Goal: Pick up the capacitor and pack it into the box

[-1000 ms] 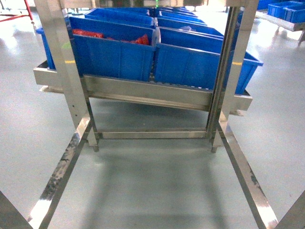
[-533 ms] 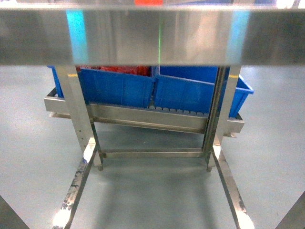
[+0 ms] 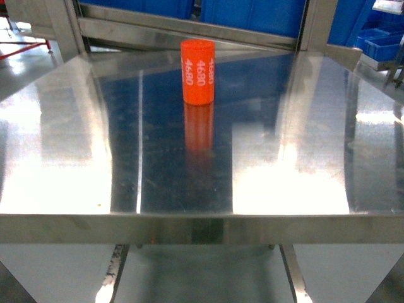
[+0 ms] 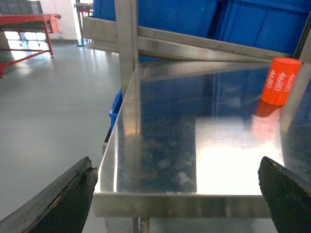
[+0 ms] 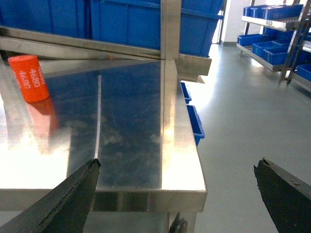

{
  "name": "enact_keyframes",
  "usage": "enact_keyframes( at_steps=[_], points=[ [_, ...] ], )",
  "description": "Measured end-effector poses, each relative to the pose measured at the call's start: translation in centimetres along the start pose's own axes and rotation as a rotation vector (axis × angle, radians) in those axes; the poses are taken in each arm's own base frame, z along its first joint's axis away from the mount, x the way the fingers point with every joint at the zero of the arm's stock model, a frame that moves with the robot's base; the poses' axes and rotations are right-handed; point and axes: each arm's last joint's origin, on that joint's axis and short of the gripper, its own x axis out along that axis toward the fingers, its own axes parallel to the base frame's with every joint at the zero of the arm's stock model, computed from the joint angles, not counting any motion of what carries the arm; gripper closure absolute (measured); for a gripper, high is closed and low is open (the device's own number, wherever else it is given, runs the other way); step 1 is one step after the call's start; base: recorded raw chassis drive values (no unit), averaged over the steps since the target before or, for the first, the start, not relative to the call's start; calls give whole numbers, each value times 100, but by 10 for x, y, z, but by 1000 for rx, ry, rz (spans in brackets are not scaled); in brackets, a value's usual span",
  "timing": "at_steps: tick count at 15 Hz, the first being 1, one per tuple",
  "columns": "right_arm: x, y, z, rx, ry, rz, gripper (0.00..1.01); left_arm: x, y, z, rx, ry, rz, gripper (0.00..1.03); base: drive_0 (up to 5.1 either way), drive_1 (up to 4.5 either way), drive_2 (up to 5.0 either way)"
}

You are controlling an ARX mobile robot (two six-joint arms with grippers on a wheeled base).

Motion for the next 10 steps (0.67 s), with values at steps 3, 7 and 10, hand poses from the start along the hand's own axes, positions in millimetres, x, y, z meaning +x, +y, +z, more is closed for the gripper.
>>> enact_keyframes(
  at_steps=[3,7,10],
  points=[
    [0,0,0,0,0,0,3,0,0,0,0,1,0,5,0,0,0],
    [0,0,1,-1,-10,1,3,0,0,1,0,-11,1,5,0,0,0],
    [0,0,0,-1,0,1,3,0,0,0,0,1,0,5,0,0,0]
  ],
)
